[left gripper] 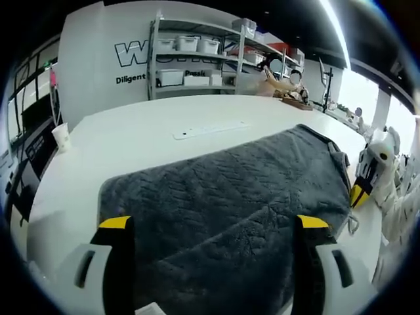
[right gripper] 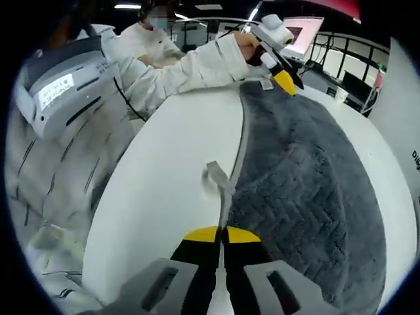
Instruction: Open the folded towel by lifting each exposed corner and separating the folded layers until the towel lies flat within the target outline without major curled edges
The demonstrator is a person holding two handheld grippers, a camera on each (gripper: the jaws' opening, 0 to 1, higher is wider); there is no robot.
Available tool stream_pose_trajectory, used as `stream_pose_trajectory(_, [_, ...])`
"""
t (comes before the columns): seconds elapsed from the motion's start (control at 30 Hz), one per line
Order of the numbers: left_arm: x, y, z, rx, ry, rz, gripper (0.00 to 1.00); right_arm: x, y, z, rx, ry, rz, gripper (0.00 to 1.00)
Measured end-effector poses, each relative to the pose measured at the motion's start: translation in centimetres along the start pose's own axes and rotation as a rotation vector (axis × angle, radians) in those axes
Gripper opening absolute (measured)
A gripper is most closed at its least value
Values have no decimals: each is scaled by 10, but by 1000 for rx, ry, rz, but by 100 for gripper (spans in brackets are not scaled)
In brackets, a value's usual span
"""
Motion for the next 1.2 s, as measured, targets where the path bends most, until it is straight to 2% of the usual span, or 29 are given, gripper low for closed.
stream_pose_trajectory(0.27, [2,0,1,0,-2,4,99,-1,1,6,-26,0,-4,0])
stream_pose_trajectory(0.63, [3,1,-1,4,-1,10,99,-1,3,10,52,-45,-21,0])
stream_pose_trajectory(0.9, [3,0,1,4,-2,11,99,-2,4,10,12,-43,-24,0])
stream_pose_trajectory(1.0, [3,0,2,3,-2,10,99,-2,3,11,-105,-40,-31,0])
stream_pose_trajectory(1.07, [3,-1,2,5,-1,12,99,-3,4,13,-123,-38,-31,0])
stream_pose_trajectory(1.13, [3,-1,2,6,-2,12,99,-4,3,14,-111,-45,-42,5])
stream_pose_trajectory(1.2, [4,0,1,6,0,13,99,-6,1,13,-106,-30,-64,16])
Point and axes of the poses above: the point that each gripper's makers call its tool centre point, and the gripper's own axes: x roughly forward along the fingers, z roughly to its left, y roughly out of its underside, the point moved 10 cm from there along -x, roughly backward along the fingers, and after that the axes turned 2 degrees about y, right-handed, at the moved point
